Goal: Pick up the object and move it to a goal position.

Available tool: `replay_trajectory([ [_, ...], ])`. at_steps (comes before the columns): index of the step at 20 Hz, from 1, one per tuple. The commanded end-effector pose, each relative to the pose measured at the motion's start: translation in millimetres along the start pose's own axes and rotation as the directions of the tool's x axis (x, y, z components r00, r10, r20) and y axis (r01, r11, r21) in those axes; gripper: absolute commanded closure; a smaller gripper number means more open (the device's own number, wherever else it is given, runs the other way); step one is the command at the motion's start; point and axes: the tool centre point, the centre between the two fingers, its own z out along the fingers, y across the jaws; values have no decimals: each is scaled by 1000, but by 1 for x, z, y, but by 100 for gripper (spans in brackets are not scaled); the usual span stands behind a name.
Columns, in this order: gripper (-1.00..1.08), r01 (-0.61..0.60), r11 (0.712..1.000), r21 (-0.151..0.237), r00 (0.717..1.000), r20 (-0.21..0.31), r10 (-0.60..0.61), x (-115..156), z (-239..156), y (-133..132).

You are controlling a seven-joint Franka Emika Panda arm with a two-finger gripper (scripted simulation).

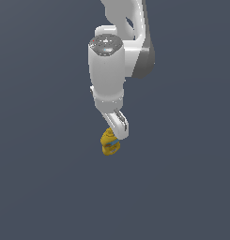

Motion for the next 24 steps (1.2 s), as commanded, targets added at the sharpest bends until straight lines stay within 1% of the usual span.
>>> replay_trajectory([
  [1, -92, -17, 1000, 1, 1000, -2, 17, 1, 1, -1],
  [8, -92, -18, 1000, 1, 1000, -2, 18, 1, 4, -1],
  [17, -92, -22, 1000, 1, 1000, -2, 22, 0, 43, -1],
  [23, -92, -22, 1000, 1, 1000, -2, 22, 1, 51, -2],
  [24, 108, -22, 1000, 1, 1000, -2, 22, 1, 51, -2],
])
